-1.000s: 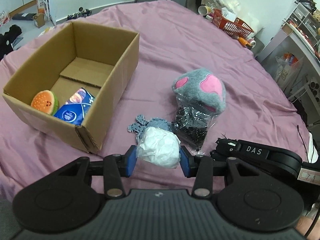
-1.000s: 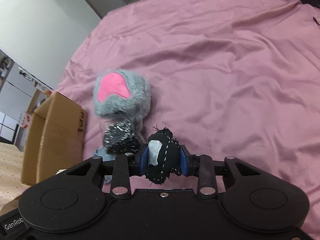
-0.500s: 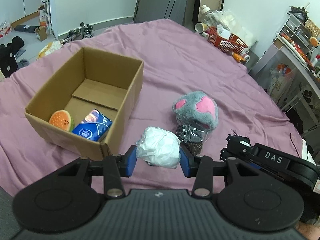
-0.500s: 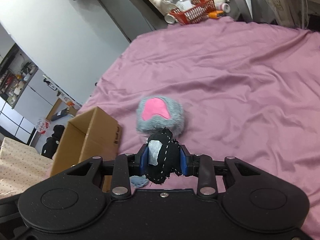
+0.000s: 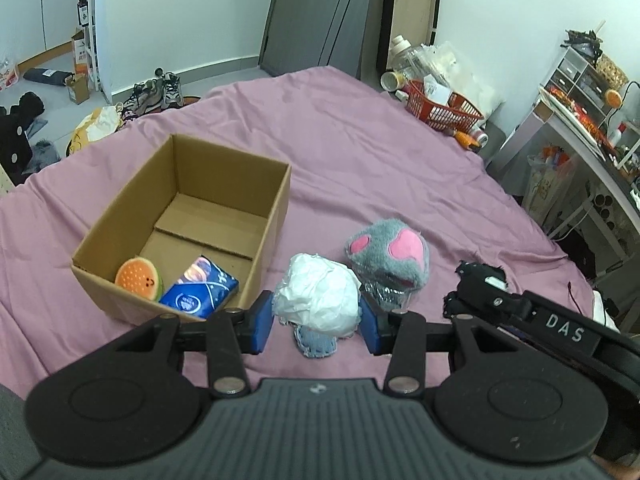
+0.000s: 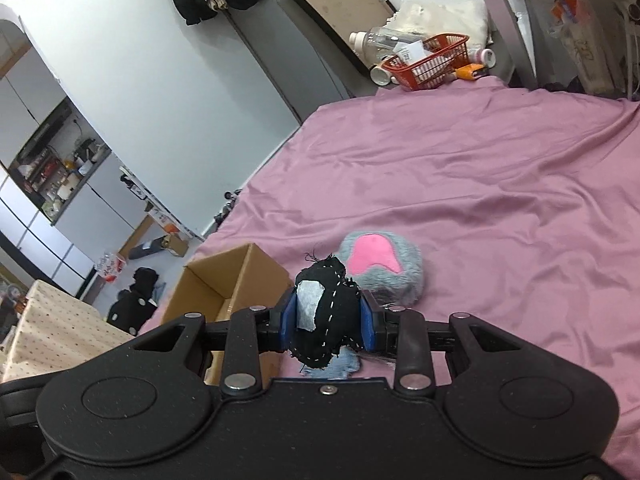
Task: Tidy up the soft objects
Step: 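Carry the white bundle and black patch over the box with both tools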
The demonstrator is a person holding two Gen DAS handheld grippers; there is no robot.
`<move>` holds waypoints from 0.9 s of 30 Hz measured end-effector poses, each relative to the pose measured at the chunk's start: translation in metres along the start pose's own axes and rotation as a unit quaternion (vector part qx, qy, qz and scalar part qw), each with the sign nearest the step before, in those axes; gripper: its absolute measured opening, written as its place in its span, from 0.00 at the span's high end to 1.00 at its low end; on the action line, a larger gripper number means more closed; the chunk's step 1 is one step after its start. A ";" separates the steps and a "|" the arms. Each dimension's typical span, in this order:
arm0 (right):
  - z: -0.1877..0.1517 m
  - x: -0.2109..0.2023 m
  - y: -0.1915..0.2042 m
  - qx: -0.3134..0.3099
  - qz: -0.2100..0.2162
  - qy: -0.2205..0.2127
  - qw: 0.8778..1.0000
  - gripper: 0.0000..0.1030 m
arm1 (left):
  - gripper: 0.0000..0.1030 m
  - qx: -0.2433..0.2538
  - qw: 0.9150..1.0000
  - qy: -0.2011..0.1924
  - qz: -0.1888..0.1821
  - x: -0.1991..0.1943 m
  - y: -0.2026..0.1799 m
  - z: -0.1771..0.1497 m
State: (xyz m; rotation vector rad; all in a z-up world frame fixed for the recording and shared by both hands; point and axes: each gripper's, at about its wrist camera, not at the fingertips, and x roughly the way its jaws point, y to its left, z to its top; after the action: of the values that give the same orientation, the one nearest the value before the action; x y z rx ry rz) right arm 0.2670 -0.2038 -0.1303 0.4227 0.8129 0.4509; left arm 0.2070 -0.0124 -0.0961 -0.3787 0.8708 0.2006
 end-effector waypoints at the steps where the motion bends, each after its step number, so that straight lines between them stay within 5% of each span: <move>1: 0.000 0.001 0.003 0.000 0.001 -0.002 1.000 0.69 | 0.57 -0.001 1.000 -0.001 -0.001 0.000 0.001 0.001; 27: -0.018 0.044 0.060 -0.035 0.044 0.009 0.998 0.69 | 0.57 -0.063 0.997 -0.007 0.034 0.021 0.087 0.027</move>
State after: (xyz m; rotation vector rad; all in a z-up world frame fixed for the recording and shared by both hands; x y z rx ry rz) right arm 0.2665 -0.1277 -0.1360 0.3905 0.7962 0.5652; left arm 0.2114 0.0783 -0.1181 -0.4649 0.8598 0.3208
